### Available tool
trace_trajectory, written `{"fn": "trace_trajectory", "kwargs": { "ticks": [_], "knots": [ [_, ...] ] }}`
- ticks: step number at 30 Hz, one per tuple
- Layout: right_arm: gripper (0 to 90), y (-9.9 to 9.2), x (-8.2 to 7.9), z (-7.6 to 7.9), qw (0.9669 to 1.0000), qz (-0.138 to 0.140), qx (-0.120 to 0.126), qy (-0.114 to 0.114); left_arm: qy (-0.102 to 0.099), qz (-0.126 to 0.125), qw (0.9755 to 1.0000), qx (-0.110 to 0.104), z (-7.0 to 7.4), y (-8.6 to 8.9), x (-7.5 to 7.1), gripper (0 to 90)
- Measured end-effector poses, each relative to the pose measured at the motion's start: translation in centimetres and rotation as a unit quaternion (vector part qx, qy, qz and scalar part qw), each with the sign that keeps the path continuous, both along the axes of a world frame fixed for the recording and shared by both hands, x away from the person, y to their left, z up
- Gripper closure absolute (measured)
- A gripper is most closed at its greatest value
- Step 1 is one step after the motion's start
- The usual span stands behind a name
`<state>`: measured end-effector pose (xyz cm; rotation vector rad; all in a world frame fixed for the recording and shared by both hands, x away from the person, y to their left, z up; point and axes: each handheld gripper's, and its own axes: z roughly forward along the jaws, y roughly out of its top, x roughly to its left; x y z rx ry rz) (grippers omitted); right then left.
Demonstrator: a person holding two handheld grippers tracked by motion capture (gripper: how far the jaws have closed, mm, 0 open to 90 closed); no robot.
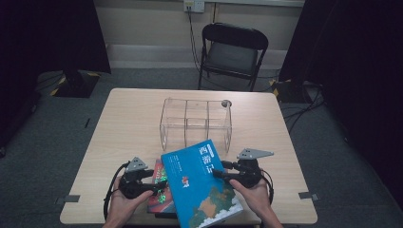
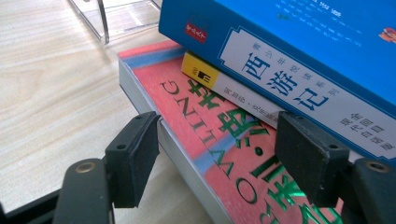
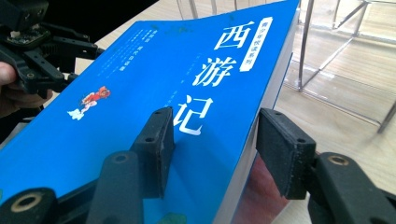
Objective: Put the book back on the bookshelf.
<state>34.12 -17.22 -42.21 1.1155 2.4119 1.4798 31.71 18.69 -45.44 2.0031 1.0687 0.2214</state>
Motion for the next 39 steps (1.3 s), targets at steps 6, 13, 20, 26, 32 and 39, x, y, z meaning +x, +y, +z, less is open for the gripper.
{"fn": "trace_trajectory", "kwargs": {
  "ticks": [6,13,20,26,32,39],
  "knots": [
    [47.1,-0.2,-1.0,0.3,0.9998,-0.008,-0.017,-0.01,0.012,-0.001,0.9999,-0.005,-0.2,-0.1,1.2,24.3],
    [43.6,-0.4,-2.3,0.6,0.9994,-0.014,-0.031,-0.005,0.012,0.003,0.9999,-0.006,-0.2,-0.3,1.9,22.7],
    [40.8,-0.4,-3.2,0.5,0.9994,-0.02,-0.028,-0.003,0.013,0.002,0.9999,0.006,-0.1,-0.6,2.7,21.2],
    [37.1,0.2,-3.1,0.4,0.9991,-0.026,-0.033,-0.007,0.02,0.005,0.9998,0.001,-0.3,-0.4,3.3,17.0],
    [36.3,0.4,-2.6,0.4,0.9994,-0.018,-0.03,-0.008,0.023,0.014,0.9995,-0.015,-0.6,-0.2,3.5,16.5],
    [31.8,0.3,-0.6,1.5,0.9993,-0.013,-0.024,-0.028,0.001,0.016,0.9996,-0.021,0.4,0.2,2.4,21.9]
  ]
}}
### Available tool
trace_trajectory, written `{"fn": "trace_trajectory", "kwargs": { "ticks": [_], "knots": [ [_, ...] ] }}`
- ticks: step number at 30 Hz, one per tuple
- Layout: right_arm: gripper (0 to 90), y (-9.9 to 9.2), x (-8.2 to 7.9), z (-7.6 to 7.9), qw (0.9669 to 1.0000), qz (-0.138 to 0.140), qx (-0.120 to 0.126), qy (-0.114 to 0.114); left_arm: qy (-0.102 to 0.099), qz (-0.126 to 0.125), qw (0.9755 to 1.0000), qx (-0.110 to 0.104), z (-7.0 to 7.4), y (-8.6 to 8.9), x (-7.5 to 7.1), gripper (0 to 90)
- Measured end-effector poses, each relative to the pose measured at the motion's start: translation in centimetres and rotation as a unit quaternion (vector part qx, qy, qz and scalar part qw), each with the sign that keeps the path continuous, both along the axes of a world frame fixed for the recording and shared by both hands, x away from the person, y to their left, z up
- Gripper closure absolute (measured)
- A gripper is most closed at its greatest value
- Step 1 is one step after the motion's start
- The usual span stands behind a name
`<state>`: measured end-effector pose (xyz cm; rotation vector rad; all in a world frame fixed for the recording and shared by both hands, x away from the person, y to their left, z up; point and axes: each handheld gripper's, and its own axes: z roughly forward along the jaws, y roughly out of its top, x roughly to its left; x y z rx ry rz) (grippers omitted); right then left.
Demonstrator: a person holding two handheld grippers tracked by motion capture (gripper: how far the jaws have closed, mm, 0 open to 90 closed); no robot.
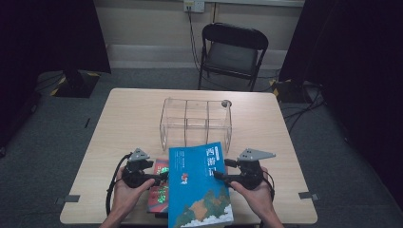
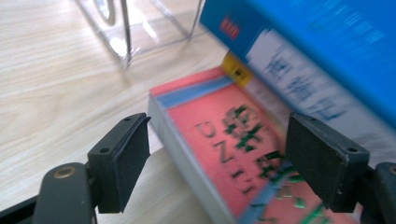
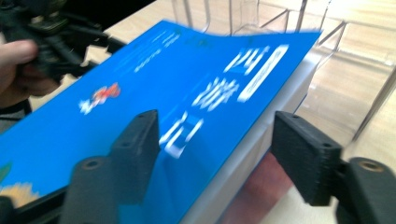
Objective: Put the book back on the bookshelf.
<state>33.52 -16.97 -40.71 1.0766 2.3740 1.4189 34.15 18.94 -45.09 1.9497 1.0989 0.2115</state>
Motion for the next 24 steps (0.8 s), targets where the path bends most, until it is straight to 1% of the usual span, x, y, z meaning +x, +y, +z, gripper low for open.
{"fn": "trace_trajectory", "kwargs": {
  "ticks": [1,2,3,5,7,10,11,12,13,16,17,18,19,22,24],
  "knots": [
    [31.4,0.1,0.3,0.1,1.0,-0.002,-0.002,0.0,-0.002,0.003,0.9999,-0.016,0.3,0.2,-0.2,22.0],
    [30.3,0.3,0.5,0.1,1.0,-0.003,-0.001,-0.003,-0.009,0.002,0.9996,-0.025,0.6,0.4,-0.4,22.2],
    [28.6,0.5,0.7,0.0,1.0,-0.003,0.001,-0.004,-0.019,0.003,0.9995,-0.024,1.0,0.5,-0.7,22.5],
    [26.6,0.7,0.9,-0.4,0.9999,-0.009,0.007,-0.003,-0.024,0.001,0.9994,-0.024,1.1,0.6,-1.1,22.5],
    [25.5,0.8,0.9,-0.9,1.0,-0.009,0.0,0.004,-0.026,0.0,0.9994,-0.024,1.2,0.7,-1.3,22.4],
    [25.2,0.4,0.6,-1.5,0.9998,-0.007,0.01,0.017,-0.025,-0.002,0.9993,-0.027,1.1,0.4,-1.3,22.5],
    [25.1,0.3,0.6,-1.6,0.9997,-0.006,0.013,0.017,-0.025,-0.006,0.9994,-0.025,1.0,0.1,-1.3,22.5],
    [25.2,0.3,0.6,-1.7,0.9996,-0.005,0.018,0.021,-0.026,-0.003,0.9994,-0.02,1.0,0.0,-1.2,22.8],
    [25.2,0.3,0.6,-1.7,0.9996,-0.004,0.017,0.022,-0.03,0.003,0.9994,-0.018,1.0,-0.1,-1.2,24.1],
    [23.8,0.5,0.3,-1.6,0.9996,-0.004,0.013,0.027,-0.018,0.008,0.9994,-0.029,1.0,-0.1,-0.9,25.2],
    [23.9,0.5,0.2,-1.6,0.9995,-0.003,0.01,0.028,-0.015,0.009,0.9993,-0.033,1.0,-0.1,-0.9,27.8],
    [24.1,0.5,0.2,-1.5,0.9995,-0.001,0.007,0.03,-0.017,0.009,0.9993,-0.033,1.0,-0.1,-0.8,30.7],
    [24.2,0.5,0.2,-1.5,0.9995,0.001,0.006,0.031,-0.017,0.011,0.9993,-0.031,1.0,-0.1,-0.8,31.6],
    [24.5,0.5,-0.1,-1.5,0.9995,-0.002,0.004,0.033,-0.019,0.015,0.9994,-0.023,1.0,-0.3,-0.4,32.8],
    [24.3,0.5,-0.5,-1.3,0.9996,-0.005,-0.005,0.029,-0.024,0.015,0.9994,-0.02,1.0,-0.6,-0.3,32.7]
  ]
}}
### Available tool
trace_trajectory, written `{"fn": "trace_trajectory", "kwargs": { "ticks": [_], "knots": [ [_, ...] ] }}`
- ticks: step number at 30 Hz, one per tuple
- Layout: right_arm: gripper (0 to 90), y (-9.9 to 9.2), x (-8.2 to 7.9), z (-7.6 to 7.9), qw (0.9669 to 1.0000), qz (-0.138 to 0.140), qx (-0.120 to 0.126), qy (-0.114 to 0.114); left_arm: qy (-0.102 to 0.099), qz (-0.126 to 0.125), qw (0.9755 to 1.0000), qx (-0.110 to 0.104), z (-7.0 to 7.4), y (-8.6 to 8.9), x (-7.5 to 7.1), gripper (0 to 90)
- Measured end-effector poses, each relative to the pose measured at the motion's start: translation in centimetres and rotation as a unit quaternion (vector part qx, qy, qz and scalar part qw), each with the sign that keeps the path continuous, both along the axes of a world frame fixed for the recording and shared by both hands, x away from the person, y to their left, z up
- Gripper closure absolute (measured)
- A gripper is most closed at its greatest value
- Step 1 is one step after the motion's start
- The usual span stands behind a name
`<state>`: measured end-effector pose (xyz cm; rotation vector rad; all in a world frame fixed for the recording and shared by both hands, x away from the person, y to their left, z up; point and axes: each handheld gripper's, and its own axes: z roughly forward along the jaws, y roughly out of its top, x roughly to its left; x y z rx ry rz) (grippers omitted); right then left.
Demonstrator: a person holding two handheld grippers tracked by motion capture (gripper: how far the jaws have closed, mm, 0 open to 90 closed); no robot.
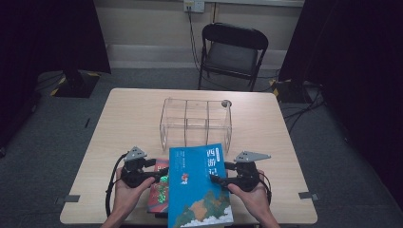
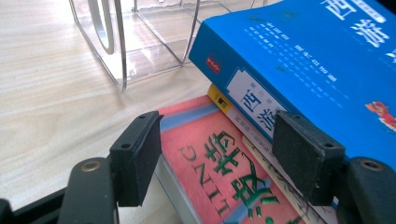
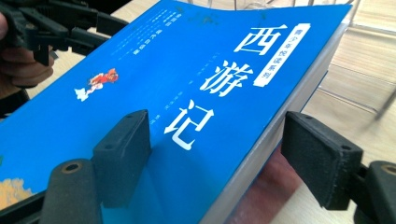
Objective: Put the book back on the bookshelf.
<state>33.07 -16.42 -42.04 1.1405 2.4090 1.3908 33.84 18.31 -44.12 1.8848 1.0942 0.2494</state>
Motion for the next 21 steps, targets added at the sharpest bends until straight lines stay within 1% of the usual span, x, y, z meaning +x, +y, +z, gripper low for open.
{"fn": "trace_trajectory", "kwargs": {
  "ticks": [1,3,5,7,10,13,15,17,19,21],
  "knots": [
    [24.3,-0.1,-0.2,0.1,1.0,-0.001,-0.004,-0.002,-0.003,-0.005,1.0,0.002,0.0,-0.1,0.1,33.8],
    [24.3,-0.3,-0.6,0.1,1.0,-0.004,-0.005,-0.002,-0.002,-0.006,1.0,-0.002,0.0,-0.4,0.3,35.9],
    [24.7,-0.6,-1.0,0.1,1.0,-0.006,-0.001,0.0,-0.009,-0.009,0.9999,-0.002,-0.1,-0.5,0.2,37.1],
    [24.7,-0.8,-1.1,-0.1,0.9999,-0.008,0.009,-0.001,-0.005,-0.012,0.9999,-0.001,-0.1,-0.5,0.3,37.4],
    [24.2,-0.9,-1.0,-0.2,0.9999,-0.008,0.015,0.001,0.003,-0.012,0.9999,-0.006,-0.2,-0.4,0.3,34.8],
    [22.6,-0.9,-0.8,-0.3,0.9998,-0.007,0.017,0.004,0.004,-0.02,0.9998,0.0,-0.2,-0.2,0.3,33.5],
    [19.6,-0.9,-0.5,-0.5,0.9997,-0.005,0.022,0.008,0.004,-0.019,0.9998,-0.002,-0.3,-0.3,0.2,32.7],
    [16.5,-0.8,-0.1,-0.7,0.9993,-0.006,0.028,0.023,0.001,-0.024,0.9997,0.004,-0.4,-0.2,0.2,32.2],
    [14.6,-0.5,0.1,-0.7,0.9995,-0.006,0.023,0.021,-0.001,-0.025,0.9997,0.007,-0.5,-0.2,0.1,31.7],
    [14.3,-0.5,0.2,-0.7,0.9994,-0.006,0.024,0.024,0.0,-0.025,0.9997,0.002,-0.6,-0.2,0.1,31.5]
  ]
}}
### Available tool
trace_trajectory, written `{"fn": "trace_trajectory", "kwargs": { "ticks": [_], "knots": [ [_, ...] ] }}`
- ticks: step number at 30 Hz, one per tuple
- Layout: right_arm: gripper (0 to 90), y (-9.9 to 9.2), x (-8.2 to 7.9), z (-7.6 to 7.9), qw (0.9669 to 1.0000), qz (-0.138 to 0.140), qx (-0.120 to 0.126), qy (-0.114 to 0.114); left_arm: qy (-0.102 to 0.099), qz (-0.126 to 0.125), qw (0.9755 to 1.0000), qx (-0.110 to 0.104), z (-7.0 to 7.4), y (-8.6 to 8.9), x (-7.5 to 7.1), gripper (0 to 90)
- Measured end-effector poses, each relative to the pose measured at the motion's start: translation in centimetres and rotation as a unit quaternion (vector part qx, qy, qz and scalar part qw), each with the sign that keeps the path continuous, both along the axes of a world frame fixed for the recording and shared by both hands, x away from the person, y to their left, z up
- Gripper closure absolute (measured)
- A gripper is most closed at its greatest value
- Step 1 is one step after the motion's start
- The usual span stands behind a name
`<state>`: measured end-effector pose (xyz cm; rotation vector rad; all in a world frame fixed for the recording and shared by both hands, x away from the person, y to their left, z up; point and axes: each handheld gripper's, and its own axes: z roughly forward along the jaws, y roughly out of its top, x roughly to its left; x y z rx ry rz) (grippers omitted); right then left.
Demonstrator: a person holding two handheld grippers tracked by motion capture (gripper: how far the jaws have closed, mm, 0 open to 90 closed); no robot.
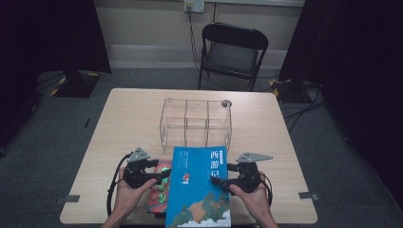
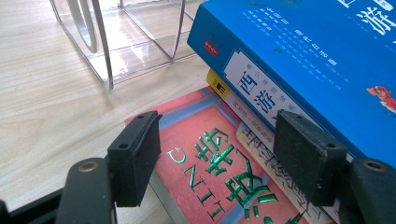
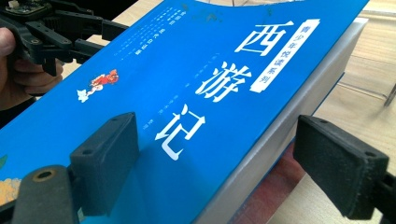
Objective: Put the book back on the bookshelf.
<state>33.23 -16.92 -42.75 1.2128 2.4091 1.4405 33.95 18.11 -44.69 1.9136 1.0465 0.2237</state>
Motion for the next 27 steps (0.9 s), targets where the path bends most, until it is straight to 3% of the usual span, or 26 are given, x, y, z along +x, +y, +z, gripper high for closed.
{"fn": "trace_trajectory", "kwargs": {
  "ticks": [5,8,16,19,23,27],
  "knots": [
    [17.0,0.3,-0.2,0.5,0.9997,-0.003,-0.02,-0.013,0.003,0.0,1.0,-0.001,0.0,0.0,0.1,31.2],
    [23.7,0.2,-0.5,0.8,0.9992,-0.01,-0.021,-0.033,0.003,0.0,1.0,0.0,0.0,0.1,0.1,31.2],
    [31.8,-0.1,-1.2,1.7,0.9988,-0.006,0.0,-0.049,0.0,-0.002,1.0,0.008,-0.1,0.0,0.0,31.6],
    [35.9,-0.4,-1.6,2.1,0.9988,-0.001,0.015,-0.046,0.0,-0.003,1.0,0.009,-0.1,0.0,0.0,31.5],
    [38.4,-0.7,-2.0,2.3,0.9989,0.005,0.016,-0.044,0.003,-0.003,1.0,0.005,-0.1,0.0,0.1,31.3],
    [41.6,-0.6,-1.6,2.2,0.9986,-0.003,0.027,-0.045,0.001,0.005,1.0,0.005,-0.2,0.2,0.3,32.4]
  ]
}}
